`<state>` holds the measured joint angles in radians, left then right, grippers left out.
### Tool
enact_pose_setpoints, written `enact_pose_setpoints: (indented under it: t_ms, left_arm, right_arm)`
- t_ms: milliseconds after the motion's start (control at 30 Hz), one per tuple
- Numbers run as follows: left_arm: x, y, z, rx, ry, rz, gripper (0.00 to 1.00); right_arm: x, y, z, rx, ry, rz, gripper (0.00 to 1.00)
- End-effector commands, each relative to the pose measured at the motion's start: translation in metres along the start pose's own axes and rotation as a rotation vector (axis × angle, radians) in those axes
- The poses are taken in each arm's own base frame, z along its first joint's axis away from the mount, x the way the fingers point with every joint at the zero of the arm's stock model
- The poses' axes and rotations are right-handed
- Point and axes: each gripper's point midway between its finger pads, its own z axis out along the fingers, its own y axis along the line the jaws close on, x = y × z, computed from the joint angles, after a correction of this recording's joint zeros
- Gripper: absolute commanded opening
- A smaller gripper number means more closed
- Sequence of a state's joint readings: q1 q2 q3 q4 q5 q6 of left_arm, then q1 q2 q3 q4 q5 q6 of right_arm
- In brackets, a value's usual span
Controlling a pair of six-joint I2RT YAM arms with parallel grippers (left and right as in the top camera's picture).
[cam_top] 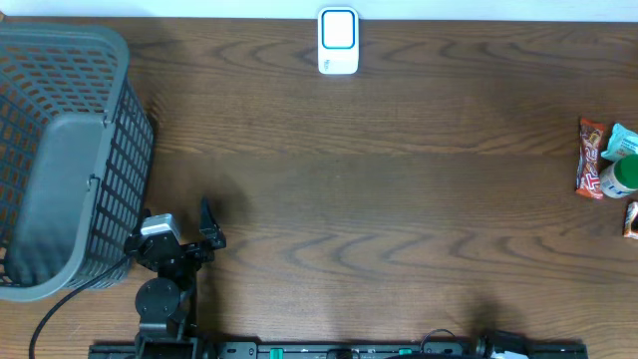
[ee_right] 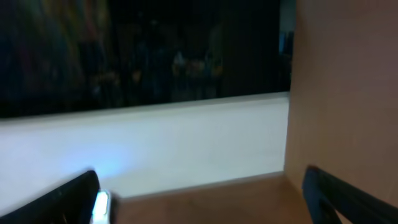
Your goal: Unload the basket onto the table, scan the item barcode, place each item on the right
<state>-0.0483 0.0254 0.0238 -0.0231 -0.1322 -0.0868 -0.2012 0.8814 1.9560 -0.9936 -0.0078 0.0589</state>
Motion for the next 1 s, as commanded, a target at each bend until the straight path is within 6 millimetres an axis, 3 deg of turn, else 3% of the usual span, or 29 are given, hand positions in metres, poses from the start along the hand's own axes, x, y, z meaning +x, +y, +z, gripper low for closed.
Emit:
enact_pose_setpoints:
  t_ms: [0,267,467,600,733,967]
  left_arm:
    - [0.017,0.004,0.001,-0.017,0.049,-0.003,1.0]
    - [0.017,0.004,0.001,-0.017,0.049,-0.003,1.0]
    - [0.017,0.004,0.001,-0.017,0.049,-0.003,1.0]
    - [0.017,0.004,0.001,-0.017,0.049,-0.003,1.0]
    - [0.017,0.004,0.001,-0.017,0.049,-0.003,1.0]
    - [0.017,0.004,0.001,-0.017,0.049,-0.003,1.0]
  right_arm:
    - [0.033,-0.001,0.016,-0.006,0.024,-0.01,0.99]
    - [0.102,-0.001,0.02,-0.045,-0.156,0.074,0.99]
    - [0.167,-0.005,0.013,-0.067,-0.252,0.174,0.99]
    - [0.21,-0.007,0.016,-0.072,-0.275,0.18,0.99]
    - [0.242,-0.005,0.019,-0.094,-0.301,0.185,0.99]
    - [0.302,0.0,0.039,-0.115,-0.228,0.177,0.99]
